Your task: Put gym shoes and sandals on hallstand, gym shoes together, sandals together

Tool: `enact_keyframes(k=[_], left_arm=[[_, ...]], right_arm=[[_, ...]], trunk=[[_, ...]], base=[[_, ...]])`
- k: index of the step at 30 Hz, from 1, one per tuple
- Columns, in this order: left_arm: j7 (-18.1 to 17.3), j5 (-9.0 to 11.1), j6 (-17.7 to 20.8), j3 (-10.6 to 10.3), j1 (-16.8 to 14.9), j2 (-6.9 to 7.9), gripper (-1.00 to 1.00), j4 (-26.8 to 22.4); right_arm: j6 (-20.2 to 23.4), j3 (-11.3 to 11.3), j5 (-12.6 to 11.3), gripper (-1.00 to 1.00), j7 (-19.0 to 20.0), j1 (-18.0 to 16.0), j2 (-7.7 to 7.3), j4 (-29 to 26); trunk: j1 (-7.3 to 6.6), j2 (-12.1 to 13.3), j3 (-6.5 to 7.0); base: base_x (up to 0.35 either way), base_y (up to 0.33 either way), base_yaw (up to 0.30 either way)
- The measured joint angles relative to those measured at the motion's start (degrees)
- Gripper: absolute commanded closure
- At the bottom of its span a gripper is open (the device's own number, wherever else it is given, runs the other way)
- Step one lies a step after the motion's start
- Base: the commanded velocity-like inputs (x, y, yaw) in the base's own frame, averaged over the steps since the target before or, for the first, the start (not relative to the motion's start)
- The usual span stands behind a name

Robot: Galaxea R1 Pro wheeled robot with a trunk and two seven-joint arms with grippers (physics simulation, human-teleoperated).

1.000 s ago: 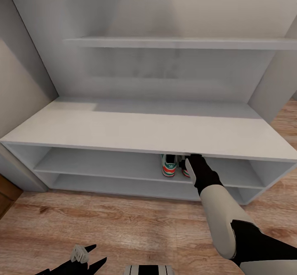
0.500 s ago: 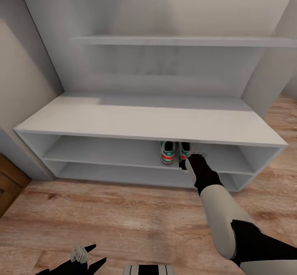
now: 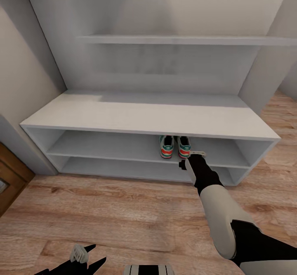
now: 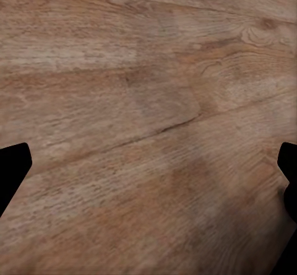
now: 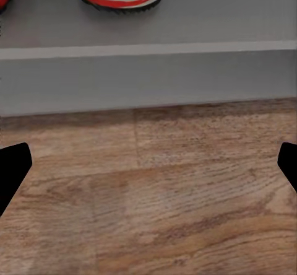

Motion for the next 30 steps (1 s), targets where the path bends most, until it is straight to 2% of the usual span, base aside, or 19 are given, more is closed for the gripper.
enact_keyframes(k=[11, 15, 18, 19, 30], left_arm=[[-0.04, 0.04, -0.06, 0.05, 0.01, 0.12, -1.00, -0.01], [0.02, 0.04, -0.11, 0.12, 0.00, 0.09, -1.00, 0.00], [-0.03, 0.07, -0.18, 0.17, 0.01, -0.02, -1.00, 0.00], [-0.03, 0.07, -0.18, 0.17, 0.01, -0.02, -1.00, 0.00], [-0.04, 0.21, -0.38, 0.35, 0.01, -0.01, -1.00, -0.28]], right_arm=[[-0.12, 0.05, -0.01, -1.00, 0.00, 0.10, 0.07, 0.55], [-0.55, 0.12, -0.01, -1.00, 0.05, 0.21, 0.21, 2.38], [-5.13, 0.16, -0.03, -1.00, 0.15, 1.14, 0.24, 5.54], [-5.17, 0.17, -0.01, -1.00, 0.15, 1.15, 0.24, 5.56], [-17.59, 0.06, -0.04, -1.00, 0.34, 5.03, 0.14, 16.50]], trunk=[[0.00, 0.00, 0.00], [0.00, 0.00, 0.00], [0.00, 0.00, 0.00], [0.00, 0.00, 0.00], [0.00, 0.00, -0.01]], base=[[-0.002, 0.000, 0.000], [0.000, 0.000, 0.000], [0.000, 0.000, 0.000], [0.000, 0.000, 0.000], [0.000, 0.000, 0.000]])
